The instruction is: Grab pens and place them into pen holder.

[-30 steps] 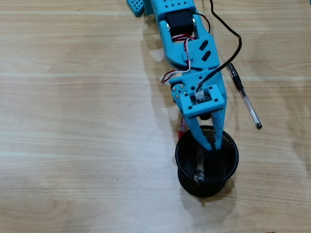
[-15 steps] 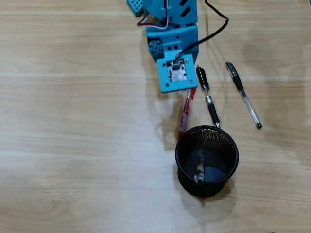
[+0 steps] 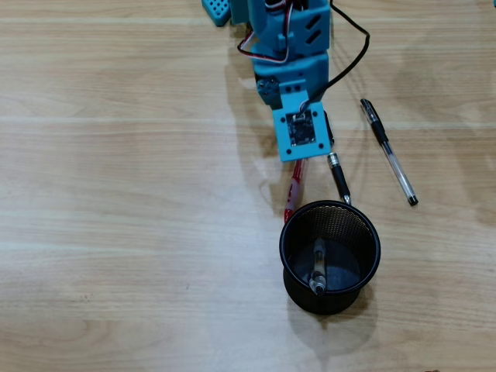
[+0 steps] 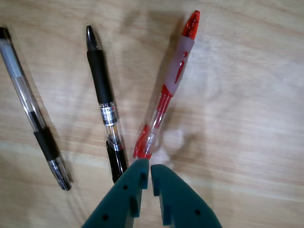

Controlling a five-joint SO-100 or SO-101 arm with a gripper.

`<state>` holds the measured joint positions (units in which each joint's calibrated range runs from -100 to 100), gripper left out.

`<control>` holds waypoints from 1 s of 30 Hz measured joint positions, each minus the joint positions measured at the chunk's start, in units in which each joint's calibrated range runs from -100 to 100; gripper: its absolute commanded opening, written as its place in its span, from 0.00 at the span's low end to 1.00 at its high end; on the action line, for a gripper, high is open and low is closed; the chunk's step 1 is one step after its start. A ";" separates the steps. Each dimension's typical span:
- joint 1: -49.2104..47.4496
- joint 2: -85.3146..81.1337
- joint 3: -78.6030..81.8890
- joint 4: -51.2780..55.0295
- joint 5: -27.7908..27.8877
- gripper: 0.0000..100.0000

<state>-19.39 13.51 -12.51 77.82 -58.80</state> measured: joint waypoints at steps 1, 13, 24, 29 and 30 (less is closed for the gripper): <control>-0.48 0.00 1.60 -1.64 -0.62 0.02; -3.14 2.29 9.49 -13.12 -5.05 0.03; -3.72 3.48 9.67 -13.12 -5.05 0.24; -3.72 4.93 9.67 -13.12 -5.05 0.24; -3.72 5.18 9.67 -13.12 -5.05 0.24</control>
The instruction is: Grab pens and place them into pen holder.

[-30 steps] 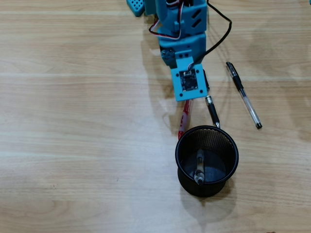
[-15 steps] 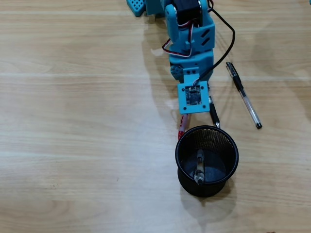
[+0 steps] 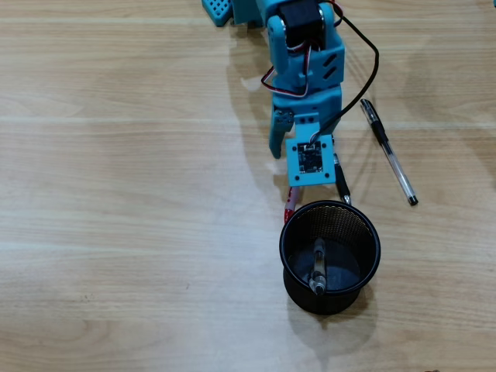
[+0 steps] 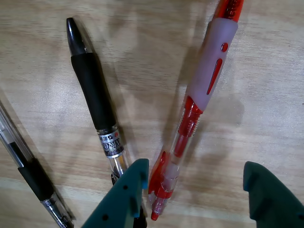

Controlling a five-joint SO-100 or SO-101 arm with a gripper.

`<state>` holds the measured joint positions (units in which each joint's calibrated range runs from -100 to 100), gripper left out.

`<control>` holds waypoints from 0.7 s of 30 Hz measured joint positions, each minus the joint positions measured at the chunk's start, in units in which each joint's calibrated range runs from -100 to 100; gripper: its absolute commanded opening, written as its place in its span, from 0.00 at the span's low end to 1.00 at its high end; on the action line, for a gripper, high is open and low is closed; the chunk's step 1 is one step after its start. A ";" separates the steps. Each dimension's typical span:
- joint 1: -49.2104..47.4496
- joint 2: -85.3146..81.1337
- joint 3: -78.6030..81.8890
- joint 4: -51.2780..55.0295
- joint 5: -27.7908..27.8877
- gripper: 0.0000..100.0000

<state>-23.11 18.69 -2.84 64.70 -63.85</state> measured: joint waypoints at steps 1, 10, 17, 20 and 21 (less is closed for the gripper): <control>0.00 0.25 0.00 0.00 0.00 0.24; 0.00 3.23 0.09 -0.35 -0.21 0.24; 0.00 6.80 0.09 -0.69 -0.21 0.24; -0.10 7.99 0.00 -2.33 -0.21 0.24; -0.10 8.41 -0.09 -2.85 -0.21 0.24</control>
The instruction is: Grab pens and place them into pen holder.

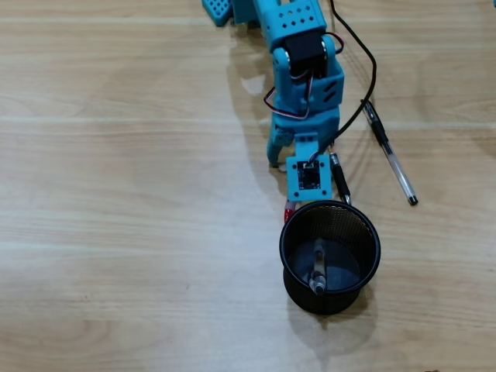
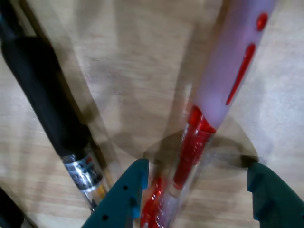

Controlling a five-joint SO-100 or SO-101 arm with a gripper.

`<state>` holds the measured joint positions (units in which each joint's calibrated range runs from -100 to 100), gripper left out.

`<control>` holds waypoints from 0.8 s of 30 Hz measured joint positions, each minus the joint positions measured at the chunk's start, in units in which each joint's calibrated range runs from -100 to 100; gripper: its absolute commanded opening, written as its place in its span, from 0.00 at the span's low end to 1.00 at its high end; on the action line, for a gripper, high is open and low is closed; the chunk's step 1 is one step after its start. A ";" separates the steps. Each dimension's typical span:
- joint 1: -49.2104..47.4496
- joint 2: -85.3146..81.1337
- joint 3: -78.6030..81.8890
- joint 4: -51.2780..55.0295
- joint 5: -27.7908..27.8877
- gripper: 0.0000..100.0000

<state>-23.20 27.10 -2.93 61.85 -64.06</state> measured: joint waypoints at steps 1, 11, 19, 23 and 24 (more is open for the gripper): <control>0.00 0.34 -0.18 -0.60 0.00 0.24; 0.76 1.61 -0.89 -2.16 0.00 0.04; 0.57 2.21 -0.98 -2.50 -0.26 0.02; 0.57 2.21 -0.89 -2.50 -0.26 0.02; 0.76 2.12 -0.80 -2.59 -0.26 0.02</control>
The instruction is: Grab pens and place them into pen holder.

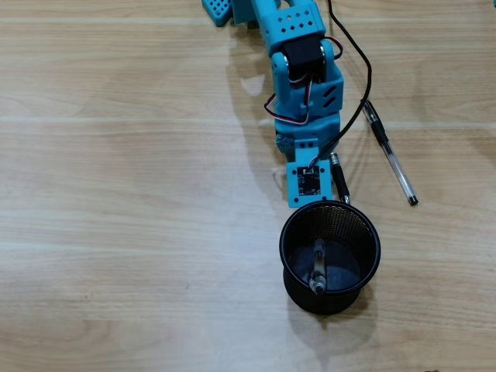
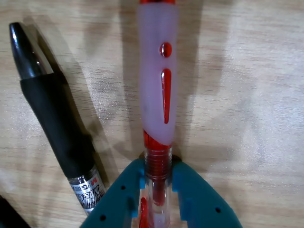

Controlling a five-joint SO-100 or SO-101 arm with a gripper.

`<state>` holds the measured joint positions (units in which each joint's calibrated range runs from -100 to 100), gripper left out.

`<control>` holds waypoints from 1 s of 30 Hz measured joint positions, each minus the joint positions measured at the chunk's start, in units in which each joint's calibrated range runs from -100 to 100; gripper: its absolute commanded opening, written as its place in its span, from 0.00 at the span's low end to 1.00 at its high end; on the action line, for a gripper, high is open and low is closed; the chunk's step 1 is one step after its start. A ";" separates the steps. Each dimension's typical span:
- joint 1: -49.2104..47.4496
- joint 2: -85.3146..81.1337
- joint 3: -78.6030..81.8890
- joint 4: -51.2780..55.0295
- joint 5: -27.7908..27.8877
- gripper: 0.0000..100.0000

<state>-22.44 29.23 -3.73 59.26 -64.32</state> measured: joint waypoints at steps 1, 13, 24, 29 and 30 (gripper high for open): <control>0.19 -0.17 0.09 0.00 0.00 0.02; 5.05 -11.05 1.51 14.33 0.00 0.02; 7.24 -24.38 1.51 17.61 0.21 0.02; 7.24 -26.76 -3.37 17.70 0.42 0.02; 7.24 -26.76 -4.88 17.26 0.52 0.02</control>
<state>-15.20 2.46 -8.61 76.52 -63.80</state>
